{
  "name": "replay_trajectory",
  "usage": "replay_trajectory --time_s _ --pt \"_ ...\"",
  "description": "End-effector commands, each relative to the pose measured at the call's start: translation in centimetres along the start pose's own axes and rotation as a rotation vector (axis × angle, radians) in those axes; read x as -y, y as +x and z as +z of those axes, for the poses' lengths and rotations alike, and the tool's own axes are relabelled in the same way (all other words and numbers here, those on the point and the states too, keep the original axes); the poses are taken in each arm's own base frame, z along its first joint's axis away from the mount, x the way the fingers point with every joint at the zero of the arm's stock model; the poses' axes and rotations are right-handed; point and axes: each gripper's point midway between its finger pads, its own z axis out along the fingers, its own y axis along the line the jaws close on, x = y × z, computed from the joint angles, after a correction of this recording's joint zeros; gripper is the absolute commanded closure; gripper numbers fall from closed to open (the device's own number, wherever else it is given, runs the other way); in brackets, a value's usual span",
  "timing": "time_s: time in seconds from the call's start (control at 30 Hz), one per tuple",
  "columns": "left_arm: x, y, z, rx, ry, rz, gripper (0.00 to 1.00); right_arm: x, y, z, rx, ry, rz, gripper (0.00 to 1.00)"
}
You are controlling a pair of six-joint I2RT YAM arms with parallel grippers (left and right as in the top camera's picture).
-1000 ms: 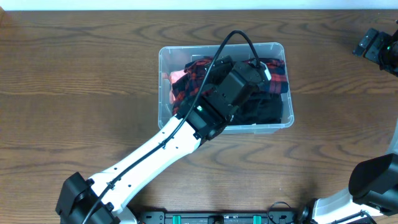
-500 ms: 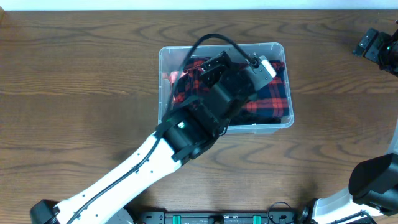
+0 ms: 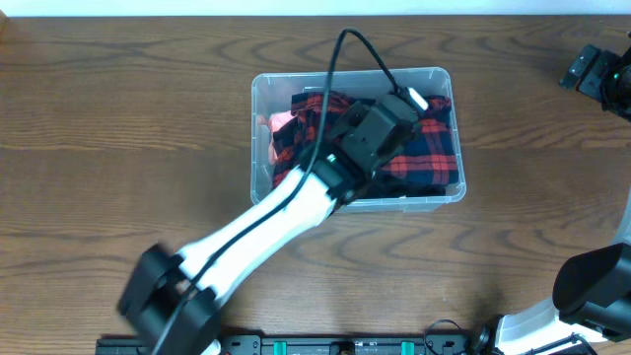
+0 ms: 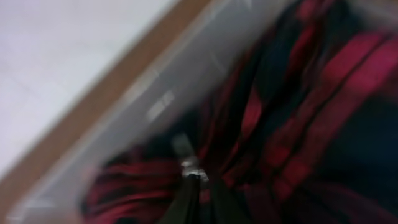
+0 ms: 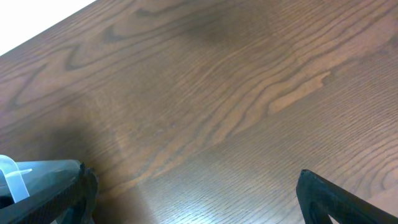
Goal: Pack container
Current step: 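Release the plaid shirt and spread it flat with the left gripper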
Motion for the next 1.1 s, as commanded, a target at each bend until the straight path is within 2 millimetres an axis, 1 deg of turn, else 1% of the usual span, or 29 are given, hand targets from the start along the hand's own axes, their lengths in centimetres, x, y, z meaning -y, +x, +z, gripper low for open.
replay_trajectory --time_s 0.0,0.07,0.13,0.23,0.3,0.4,0.53,0.63,0.77,0.83,0.87,0.93,0.97,1.03,1.07 --pt "0.7 2.9 3.9 -0.101 0.008 -0.126 0.93 0.2 -0.4 -0.5 0.016 0.006 0.017 0.01" --pt "1.5 4.6 5.3 -0.155 0.021 -0.154 0.93 0.2 -0.4 -0.5 0.016 0.006 0.017 0.01" --pt "3.3 6.2 6.5 -0.204 0.091 -0.169 0.94 0.2 -0.4 -0.5 0.016 0.006 0.017 0.01" --pt "5.7 7.8 7.6 -0.255 0.187 -0.186 0.94 0.2 -0.4 -0.5 0.016 0.006 0.017 0.01" --pt "6.2 8.5 8.1 -0.279 0.195 -0.204 0.94 0.2 -0.4 -0.5 0.016 0.006 0.017 0.01" --pt "6.4 8.9 8.3 -0.289 0.194 -0.206 0.94 0.2 -0.4 -0.5 0.015 0.006 0.017 0.01" --pt "5.9 8.4 8.1 -0.273 0.181 -0.208 0.94 0.2 -0.4 -0.5 0.015 0.006 0.017 0.01" --pt "4.5 7.3 7.2 -0.241 0.130 -0.211 0.94 0.2 -0.4 -0.5 0.015 0.006 0.017 0.01" --pt "1.3 4.3 4.3 -0.152 0.042 -0.223 0.94 0.2 -0.4 -0.5 0.015 0.006 0.017 0.01" --pt "-0.3 2.5 2.3 -0.096 0.008 -0.210 0.94 0.2 -0.4 -0.5 0.015 0.006 0.017 0.01" --pt "-1.1 1.6 1.1 -0.066 -0.004 -0.201 0.92 0.2 -0.4 -0.5 0.015 0.006 0.017 0.01" --pt "-2.8 -0.1 -1.6 -0.005 -0.033 -0.187 0.83 0.2 -0.4 -0.5 0.016 0.006 0.017 0.01" --pt "-3.6 -0.8 -2.8 0.022 -0.049 -0.187 0.71 0.2 -0.4 -0.5 0.015 0.006 0.017 0.01" --pt "-5.2 -1.9 -5.4 0.073 -0.082 -0.194 0.41 0.2 -0.4 -0.5 0.015 0.006 0.017 0.01" --pt "-6.1 -2.5 -6.9 0.102 -0.098 -0.207 0.30 0.2 -0.4 -0.5 0.015 0.006 0.017 0.01"
